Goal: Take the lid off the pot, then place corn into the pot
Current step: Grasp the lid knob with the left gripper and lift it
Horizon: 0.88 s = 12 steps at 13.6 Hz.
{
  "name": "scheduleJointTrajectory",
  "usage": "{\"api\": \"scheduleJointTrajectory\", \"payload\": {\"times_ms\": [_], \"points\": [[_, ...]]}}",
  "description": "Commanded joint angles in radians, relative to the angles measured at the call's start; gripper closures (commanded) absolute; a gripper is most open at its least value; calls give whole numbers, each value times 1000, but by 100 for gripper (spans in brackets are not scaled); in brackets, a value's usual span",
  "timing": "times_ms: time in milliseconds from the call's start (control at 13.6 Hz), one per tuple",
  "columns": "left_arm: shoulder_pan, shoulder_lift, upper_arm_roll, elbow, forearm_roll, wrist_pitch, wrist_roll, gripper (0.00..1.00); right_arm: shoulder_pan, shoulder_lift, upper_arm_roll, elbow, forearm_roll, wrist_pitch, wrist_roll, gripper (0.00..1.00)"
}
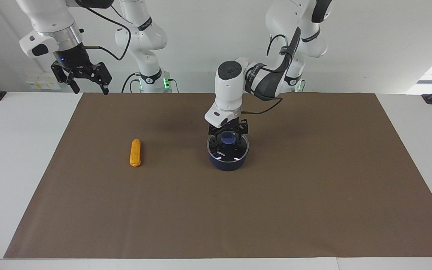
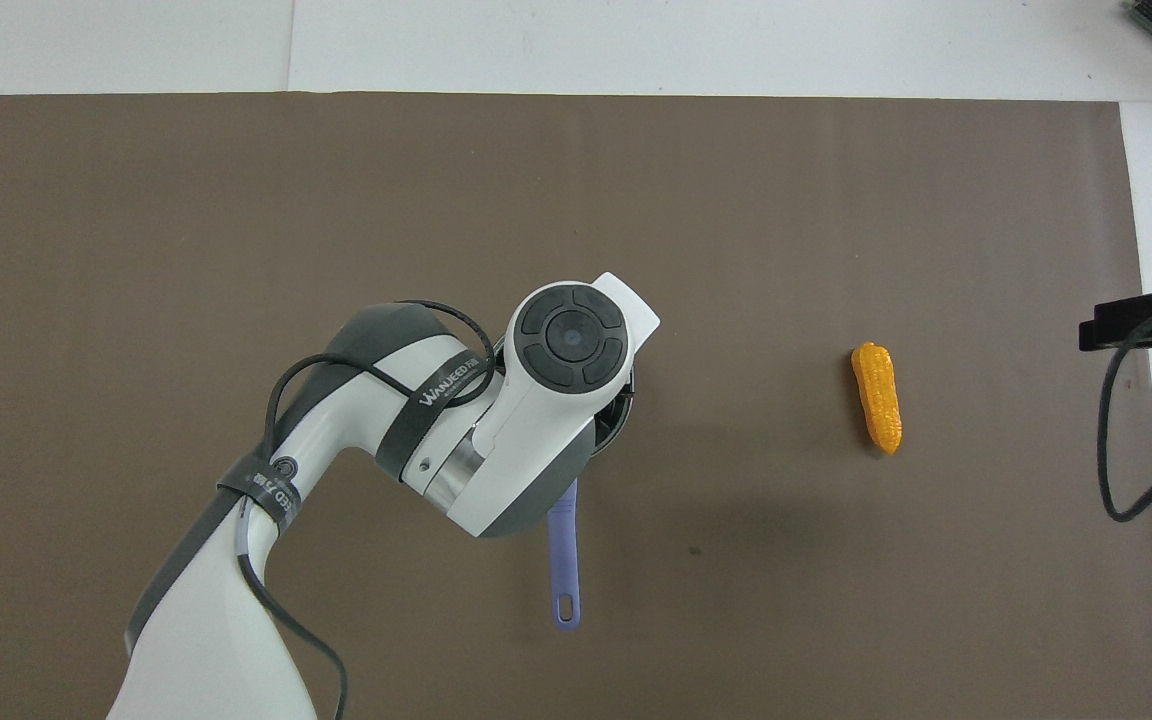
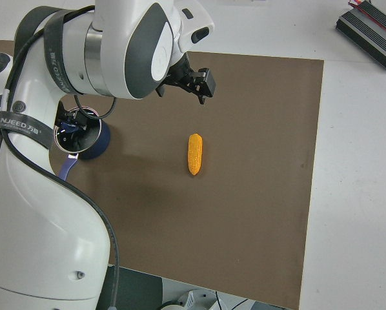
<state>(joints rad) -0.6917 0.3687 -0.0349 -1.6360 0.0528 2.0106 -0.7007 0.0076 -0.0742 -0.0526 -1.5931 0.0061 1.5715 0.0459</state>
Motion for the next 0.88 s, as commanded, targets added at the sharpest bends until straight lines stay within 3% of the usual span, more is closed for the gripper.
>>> {"api": "scheduleJointTrajectory", "payload": {"times_ms": [0,294,589,810], "points": [[-15,-30,15,-41,7,28,-40,100,-2,-10,4,-7,-3,-15,6,0],[-3,-50,24,4,-19,4,-42,100,-3,-10,4,-7,-3,-15,6,0],[15,-115,39,7,-8,-59,-20,100,-2,-10,4,-7,-3,-15,6,0],[92,-184,39,-4,-10,-146,128,100,-2,-12,4,-7,-3,-15,6,0]]}}
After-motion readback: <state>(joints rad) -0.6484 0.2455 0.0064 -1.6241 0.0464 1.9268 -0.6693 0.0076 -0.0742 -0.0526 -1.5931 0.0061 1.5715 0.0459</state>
